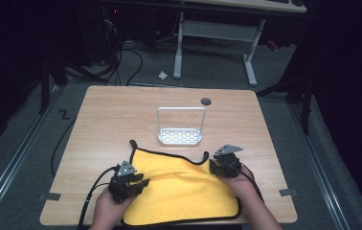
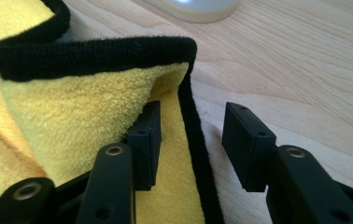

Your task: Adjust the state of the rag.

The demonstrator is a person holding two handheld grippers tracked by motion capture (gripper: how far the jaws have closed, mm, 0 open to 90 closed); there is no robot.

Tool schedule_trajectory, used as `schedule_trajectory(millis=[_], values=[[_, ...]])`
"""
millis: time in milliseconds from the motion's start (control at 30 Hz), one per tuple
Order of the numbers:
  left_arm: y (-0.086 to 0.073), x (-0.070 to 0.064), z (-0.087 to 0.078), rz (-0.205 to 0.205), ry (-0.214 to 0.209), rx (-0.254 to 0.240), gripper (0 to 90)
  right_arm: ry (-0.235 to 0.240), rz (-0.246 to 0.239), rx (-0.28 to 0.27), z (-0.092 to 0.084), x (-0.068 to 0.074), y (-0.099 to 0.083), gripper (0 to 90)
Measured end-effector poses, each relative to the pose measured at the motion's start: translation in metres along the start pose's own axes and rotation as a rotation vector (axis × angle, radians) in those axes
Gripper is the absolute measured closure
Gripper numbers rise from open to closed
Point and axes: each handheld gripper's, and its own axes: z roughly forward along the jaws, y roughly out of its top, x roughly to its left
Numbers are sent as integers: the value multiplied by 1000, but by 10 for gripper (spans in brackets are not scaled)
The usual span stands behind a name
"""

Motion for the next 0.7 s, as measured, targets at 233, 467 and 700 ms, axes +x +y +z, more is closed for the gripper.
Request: schedule_trajectory(millis=[233, 467, 700], values=[[0, -20, -4, 60, -10, -11, 621, -1, -53, -4, -1, 12, -1, 844], [-6, -30, 18, 100, -19, 75, 620, -61, -40, -8, -4, 2, -5, 844], [-10, -43, 17, 115, -72, 78, 627, -172, 88, -24, -7, -47, -15, 840]])
